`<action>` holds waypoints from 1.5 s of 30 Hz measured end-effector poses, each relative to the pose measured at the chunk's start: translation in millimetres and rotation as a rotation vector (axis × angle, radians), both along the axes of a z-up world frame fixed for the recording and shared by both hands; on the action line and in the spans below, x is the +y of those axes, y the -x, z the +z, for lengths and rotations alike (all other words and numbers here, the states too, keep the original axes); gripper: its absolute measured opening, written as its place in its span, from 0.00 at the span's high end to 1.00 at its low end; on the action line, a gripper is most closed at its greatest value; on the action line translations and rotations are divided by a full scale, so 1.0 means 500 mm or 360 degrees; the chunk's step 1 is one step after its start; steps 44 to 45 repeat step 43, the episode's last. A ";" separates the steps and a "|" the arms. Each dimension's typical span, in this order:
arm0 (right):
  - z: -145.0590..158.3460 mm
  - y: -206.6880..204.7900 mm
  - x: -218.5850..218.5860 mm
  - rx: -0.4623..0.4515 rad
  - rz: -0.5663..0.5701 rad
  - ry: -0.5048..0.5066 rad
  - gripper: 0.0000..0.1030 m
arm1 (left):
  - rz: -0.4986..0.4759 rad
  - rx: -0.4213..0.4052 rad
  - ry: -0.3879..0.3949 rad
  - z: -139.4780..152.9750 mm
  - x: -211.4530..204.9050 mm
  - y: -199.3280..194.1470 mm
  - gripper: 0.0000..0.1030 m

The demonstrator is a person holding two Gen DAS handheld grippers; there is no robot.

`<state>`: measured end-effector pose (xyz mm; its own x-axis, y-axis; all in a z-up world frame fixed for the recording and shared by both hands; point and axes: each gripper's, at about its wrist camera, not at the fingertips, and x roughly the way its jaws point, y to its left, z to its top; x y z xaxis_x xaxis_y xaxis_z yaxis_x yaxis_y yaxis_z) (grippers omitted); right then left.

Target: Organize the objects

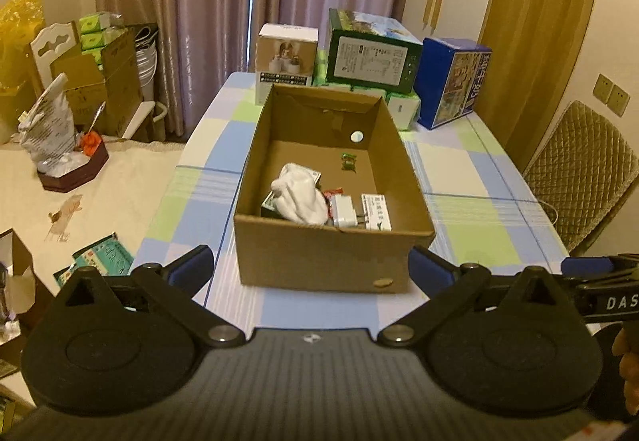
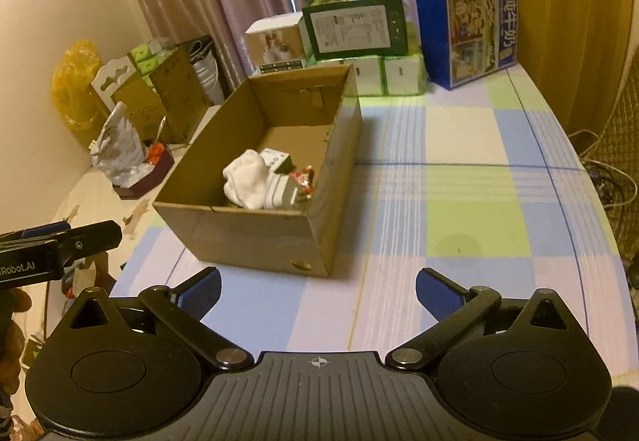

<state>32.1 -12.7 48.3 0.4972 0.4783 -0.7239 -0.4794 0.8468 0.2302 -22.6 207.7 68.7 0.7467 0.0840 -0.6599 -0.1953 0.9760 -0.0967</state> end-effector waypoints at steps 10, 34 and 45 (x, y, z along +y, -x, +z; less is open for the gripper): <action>-0.003 0.025 -0.011 -0.0009 -0.0010 0.0019 0.02 | -0.0015 0.0069 -0.0038 -0.012 -0.022 0.031 0.01; -0.030 0.022 -0.005 0.0022 -0.0004 0.0040 0.02 | -0.0014 0.0122 -0.0064 -0.039 -0.030 0.029 0.01; -0.033 0.020 -0.002 0.0031 -0.0003 0.0039 0.02 | 0.0005 0.0081 -0.0061 -0.042 -0.034 0.033 0.01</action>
